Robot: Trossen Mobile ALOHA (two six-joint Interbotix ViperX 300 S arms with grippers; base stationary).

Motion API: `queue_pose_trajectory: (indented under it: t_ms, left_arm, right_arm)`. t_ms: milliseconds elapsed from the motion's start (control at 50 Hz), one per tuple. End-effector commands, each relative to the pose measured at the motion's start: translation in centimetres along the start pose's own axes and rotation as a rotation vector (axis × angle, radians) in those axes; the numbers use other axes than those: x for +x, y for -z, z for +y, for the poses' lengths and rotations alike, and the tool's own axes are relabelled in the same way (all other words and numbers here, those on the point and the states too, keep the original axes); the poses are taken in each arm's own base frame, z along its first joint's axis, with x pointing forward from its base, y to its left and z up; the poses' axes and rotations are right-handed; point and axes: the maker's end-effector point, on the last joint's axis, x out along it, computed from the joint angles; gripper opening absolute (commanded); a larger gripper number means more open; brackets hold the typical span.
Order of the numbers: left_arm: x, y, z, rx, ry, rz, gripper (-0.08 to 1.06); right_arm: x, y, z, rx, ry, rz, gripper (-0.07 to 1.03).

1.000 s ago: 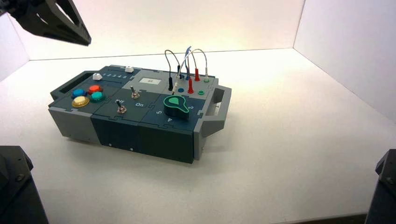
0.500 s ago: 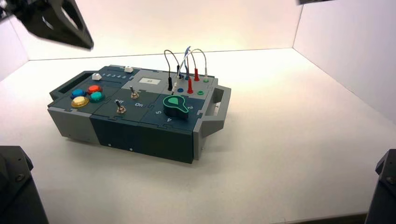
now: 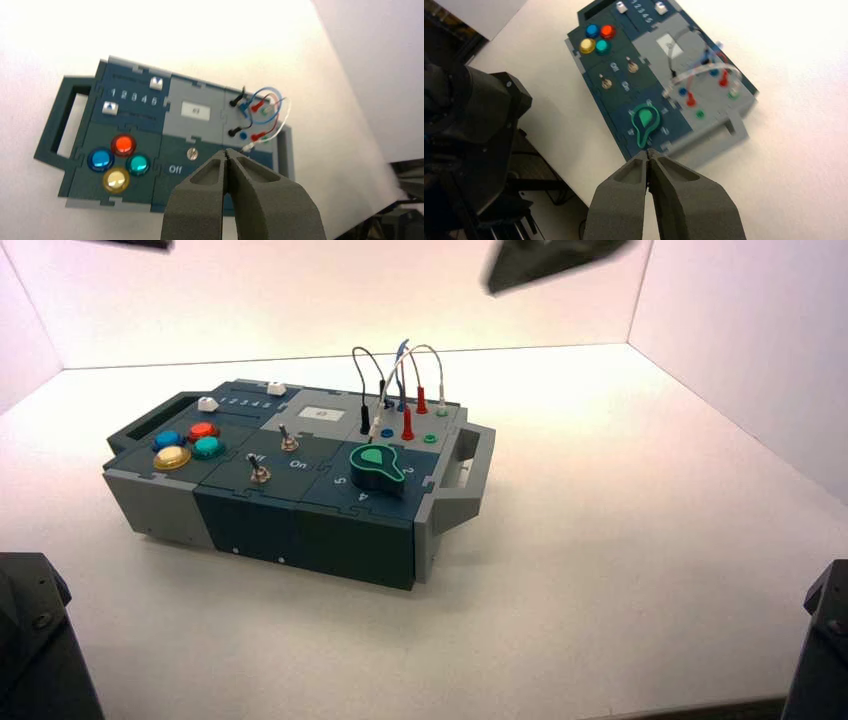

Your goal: Flip the bottom switch on with the right gripper.

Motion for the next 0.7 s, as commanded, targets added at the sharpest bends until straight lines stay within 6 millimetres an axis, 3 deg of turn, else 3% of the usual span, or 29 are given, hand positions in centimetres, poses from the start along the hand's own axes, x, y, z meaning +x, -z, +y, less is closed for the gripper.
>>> queue_pose_trajectory:
  t_ms: [20,360,700]
  left_arm:
    - [-1.6,-0.9,0.2,-0.017,0.001,-0.082,-0.03]
    - [-4.0,-0.4,0.3,-0.017,0.001,-0.133,-0.03]
    - [-6.1,-0.9,-0.3,-0.026,0.039,-0.228,-0.03]
  right_arm:
    - [2.1,-2.2,1.3,-0.026,-0.016,0.023,-0.02]
    - [11.8,-4.9,4.1,-0.094,-0.036,0.224,-0.02]
    - [16.9,-7.3,5.7,-0.132,-0.058,0.325,-0.02]
